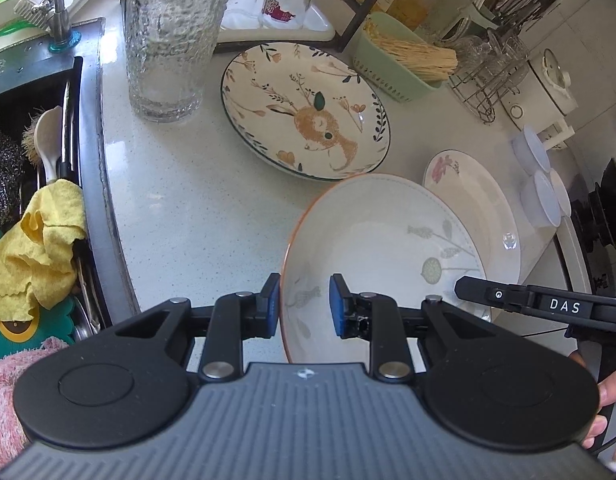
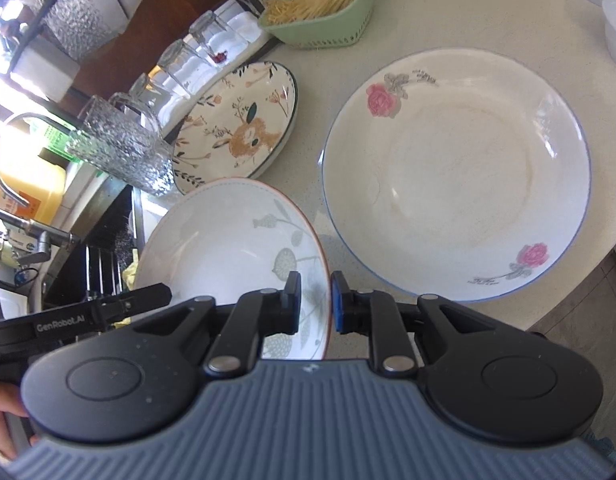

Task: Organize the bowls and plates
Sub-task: 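Lift the leaf-pattern plate with the left gripper and carry it over the rose plate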

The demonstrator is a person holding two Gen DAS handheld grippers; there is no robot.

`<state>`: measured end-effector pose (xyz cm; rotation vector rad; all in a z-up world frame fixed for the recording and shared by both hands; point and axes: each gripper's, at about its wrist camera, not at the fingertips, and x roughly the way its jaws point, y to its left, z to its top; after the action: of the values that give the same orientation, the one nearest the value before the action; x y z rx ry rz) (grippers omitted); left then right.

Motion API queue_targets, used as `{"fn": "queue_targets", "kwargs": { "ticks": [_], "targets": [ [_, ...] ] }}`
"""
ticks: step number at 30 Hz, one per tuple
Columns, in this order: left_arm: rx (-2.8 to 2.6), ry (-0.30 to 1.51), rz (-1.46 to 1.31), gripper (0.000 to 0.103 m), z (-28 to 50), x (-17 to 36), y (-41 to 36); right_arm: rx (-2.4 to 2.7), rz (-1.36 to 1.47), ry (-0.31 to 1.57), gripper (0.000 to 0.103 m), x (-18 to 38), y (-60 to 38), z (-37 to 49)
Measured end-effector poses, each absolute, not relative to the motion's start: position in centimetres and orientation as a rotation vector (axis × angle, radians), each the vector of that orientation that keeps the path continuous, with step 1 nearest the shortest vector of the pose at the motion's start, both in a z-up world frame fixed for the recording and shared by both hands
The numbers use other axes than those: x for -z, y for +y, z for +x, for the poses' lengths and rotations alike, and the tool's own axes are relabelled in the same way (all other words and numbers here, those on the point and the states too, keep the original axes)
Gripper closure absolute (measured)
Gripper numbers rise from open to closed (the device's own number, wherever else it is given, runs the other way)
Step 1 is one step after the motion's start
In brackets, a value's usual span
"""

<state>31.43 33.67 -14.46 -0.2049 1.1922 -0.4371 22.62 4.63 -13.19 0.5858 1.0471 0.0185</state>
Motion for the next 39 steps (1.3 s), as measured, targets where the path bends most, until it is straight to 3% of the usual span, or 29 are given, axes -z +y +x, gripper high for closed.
{"fn": "queue_targets", "kwargs": {
  "ticks": [11,22,39],
  "targets": [
    [0.49,1.136,-0.192,0.074,34.5,12.9,26.0,0.001,0.576,0.968,0.084,11.4,-2.6,23.8],
    [0.455,1.143,-0.126,0.074,35.9,14.2,18.5,-0.011,0.511,1.008,0.084,12.7,-8.6,25.9],
    [0.421,1.215,0.009,0.074,37.5,16.0,13.6,-0.032,0.512,1.057,0.084,15.9,-11.8,26.8]
  ]
}}
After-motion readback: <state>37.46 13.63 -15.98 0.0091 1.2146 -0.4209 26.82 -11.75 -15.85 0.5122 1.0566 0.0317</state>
